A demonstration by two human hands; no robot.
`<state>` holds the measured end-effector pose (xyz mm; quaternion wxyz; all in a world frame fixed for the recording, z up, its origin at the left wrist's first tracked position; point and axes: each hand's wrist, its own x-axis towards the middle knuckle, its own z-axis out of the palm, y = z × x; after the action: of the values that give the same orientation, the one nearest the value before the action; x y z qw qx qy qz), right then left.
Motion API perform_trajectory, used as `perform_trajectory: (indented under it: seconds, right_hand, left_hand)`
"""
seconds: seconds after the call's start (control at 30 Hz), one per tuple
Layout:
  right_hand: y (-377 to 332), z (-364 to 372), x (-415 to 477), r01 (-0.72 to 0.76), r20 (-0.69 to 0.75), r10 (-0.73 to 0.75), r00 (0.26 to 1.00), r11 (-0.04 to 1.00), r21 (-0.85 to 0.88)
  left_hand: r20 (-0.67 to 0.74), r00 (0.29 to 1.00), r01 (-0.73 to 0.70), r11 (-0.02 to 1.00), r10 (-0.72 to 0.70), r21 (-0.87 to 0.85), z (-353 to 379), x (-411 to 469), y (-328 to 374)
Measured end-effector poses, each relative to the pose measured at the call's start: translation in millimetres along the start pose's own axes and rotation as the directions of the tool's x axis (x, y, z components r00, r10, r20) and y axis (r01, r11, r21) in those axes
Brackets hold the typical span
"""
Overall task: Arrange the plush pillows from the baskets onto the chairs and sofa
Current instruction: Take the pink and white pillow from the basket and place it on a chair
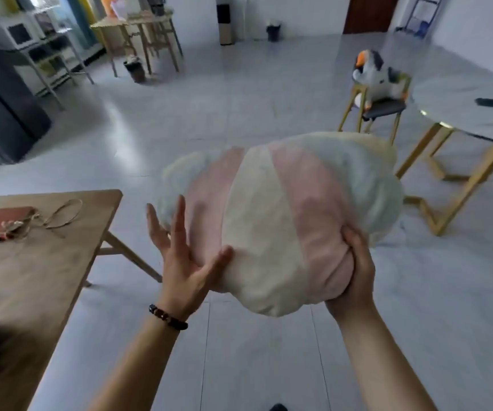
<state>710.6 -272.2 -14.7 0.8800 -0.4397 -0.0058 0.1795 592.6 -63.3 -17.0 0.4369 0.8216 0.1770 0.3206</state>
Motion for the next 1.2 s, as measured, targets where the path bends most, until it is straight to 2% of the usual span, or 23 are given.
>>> perform_trajectory:
  seconds: [0.1,0.17,0.23,0.37,0.57,0.67,0.8,0.87,0.93,1.0,1.1,1.17,1.2]
  right_hand:
    - [-33,-29,33,0.024,-0.087,-0.017,0.996,0.997,0.079]
    - [-44,-52,61,0.064,-0.1,-0.055,0.993,0.994,0.086]
    - [-50,-76,92,0.097,-0.072,-0.092,0.993,0.993,0.066]
    - [-73,-114,172,0.139,0.001,-0.14,0.99,0.984,-0.109]
    - [-150,-159,320,0.224,-0.072,-0.26,0.963,0.92,-0.32]
    - [-190,-185,381,0.28,-0.191,-0.373,0.908,0.879,-0.385]
    - [-213,-246,453,0.238,-0.438,-0.424,0.793,0.877,-0.417]
    - [-211,-288,492,0.121,-0.503,-0.339,0.795,0.901,-0.416]
    - [-205,-330,535,-0.02,-0.534,-0.19,0.824,0.932,-0.362]
    - [-202,-367,585,-0.133,-0.535,0.0,0.845,0.968,-0.211]
    - [-209,-404,654,-0.274,-0.401,0.286,0.87,0.958,0.089]
    - [-218,-420,695,-0.345,-0.331,0.376,0.865,0.926,0.15]
    - [-224,-427,716,-0.381,-0.323,0.394,0.861,0.919,0.104]
  left_hand:
    - [0.247,0.946,-0.251,0.957,0.211,0.146,58,29,-1]
    - [0.312,0.925,-0.279,0.946,0.219,0.163,99,55,-4]
    - [0.333,0.928,-0.218,0.968,0.167,0.122,143,82,-11]
    - [0.303,0.952,0.07,0.995,-0.048,-0.064,239,145,-20]
    - [0.302,0.92,0.342,0.886,-0.248,-0.315,387,260,3]
    - [0.343,0.907,0.368,0.855,-0.244,-0.365,449,315,20]
    - [0.423,0.878,0.399,0.832,-0.224,-0.387,522,376,39]
    - [0.47,0.847,0.456,0.796,-0.25,-0.399,562,401,39]
    - [0.53,0.802,0.53,0.736,-0.274,-0.421,604,423,34]
    - [0.556,0.751,0.629,0.64,-0.355,-0.441,650,441,29]
    - [0.583,0.641,0.755,0.548,-0.499,-0.361,713,459,29]
    - [0.554,0.631,0.751,0.608,-0.543,-0.259,749,471,27]
    - [0.532,0.636,0.735,0.649,-0.559,-0.198,764,479,25]
